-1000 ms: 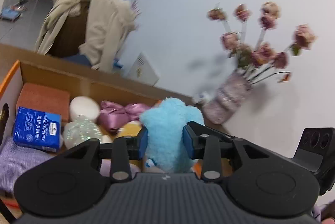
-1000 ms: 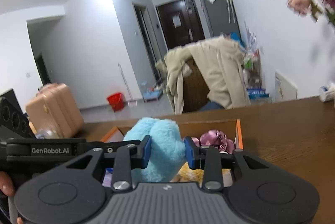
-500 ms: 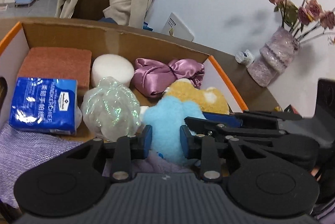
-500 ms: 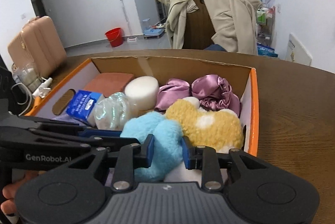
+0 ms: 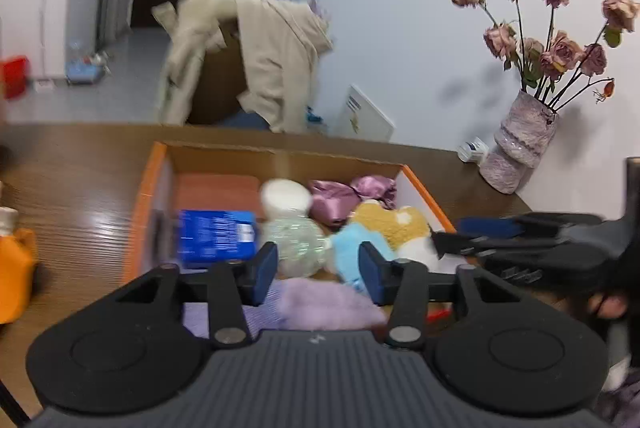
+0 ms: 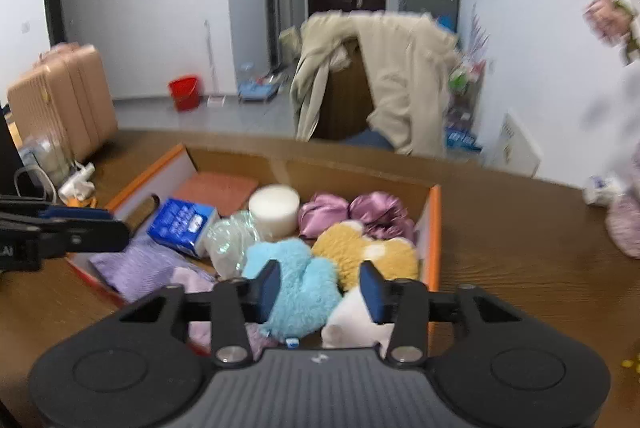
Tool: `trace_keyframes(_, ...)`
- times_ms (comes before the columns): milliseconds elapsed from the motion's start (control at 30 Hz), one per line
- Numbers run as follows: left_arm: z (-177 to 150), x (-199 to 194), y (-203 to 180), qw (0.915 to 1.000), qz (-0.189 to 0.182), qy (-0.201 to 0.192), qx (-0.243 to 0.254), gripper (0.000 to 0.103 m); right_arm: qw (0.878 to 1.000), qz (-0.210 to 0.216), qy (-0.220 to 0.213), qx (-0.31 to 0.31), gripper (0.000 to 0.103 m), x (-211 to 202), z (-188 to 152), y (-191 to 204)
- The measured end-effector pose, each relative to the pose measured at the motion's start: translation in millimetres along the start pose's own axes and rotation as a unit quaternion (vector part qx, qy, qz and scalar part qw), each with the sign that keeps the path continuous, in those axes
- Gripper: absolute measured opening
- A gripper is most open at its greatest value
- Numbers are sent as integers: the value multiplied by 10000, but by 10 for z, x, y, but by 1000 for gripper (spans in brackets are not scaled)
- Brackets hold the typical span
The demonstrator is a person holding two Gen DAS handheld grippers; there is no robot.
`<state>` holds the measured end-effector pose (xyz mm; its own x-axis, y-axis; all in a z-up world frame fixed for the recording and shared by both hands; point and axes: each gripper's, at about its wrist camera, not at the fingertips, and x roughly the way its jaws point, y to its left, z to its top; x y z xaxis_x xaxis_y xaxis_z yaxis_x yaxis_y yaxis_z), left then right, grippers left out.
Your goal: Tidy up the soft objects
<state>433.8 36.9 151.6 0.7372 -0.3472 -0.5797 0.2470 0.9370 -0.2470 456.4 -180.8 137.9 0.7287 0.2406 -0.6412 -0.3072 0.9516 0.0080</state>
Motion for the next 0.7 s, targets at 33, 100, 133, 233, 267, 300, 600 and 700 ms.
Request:
trace_keyframes(33,-39,-143,15,9999,77,-68,33,52,10000,-35,-82,42,49,-149,-28,3)
trace_keyframes(100,-108,-377,34,9997,204,-119,101,54,9998,-79,-169,121,51,-394,-98,12)
trace_keyframes(133,-151,-485,32,9993,290,-170,173,58,9997,-110,-204,111,52,-522,-147,28)
trace_keyframes(233,-304,-729,15,9970,589,-325,370,66,9989,-256,-371,105,57,-847,-310,84)
trace_keyframes(267,-371,-804,18,9969,614,-337,366,67,9985,-274,-442,141,61,-948,-378,105)
trace_keyframes(300,-435,-863,26,9970,611,-344,334,67,9982,-287,-494,163,62,-1020,-441,124)
trace_keyframes(600,-1172,-1342,-193,9814,1228,-1342,607,96,9815,-405,-1827,396,91,-1694,-1240,378)
trace_keyframes(700,-1354,-1421,-288,9768,1107,-1627,844,99,9762,-329,-2125,271,95,-1789,-1444,457)
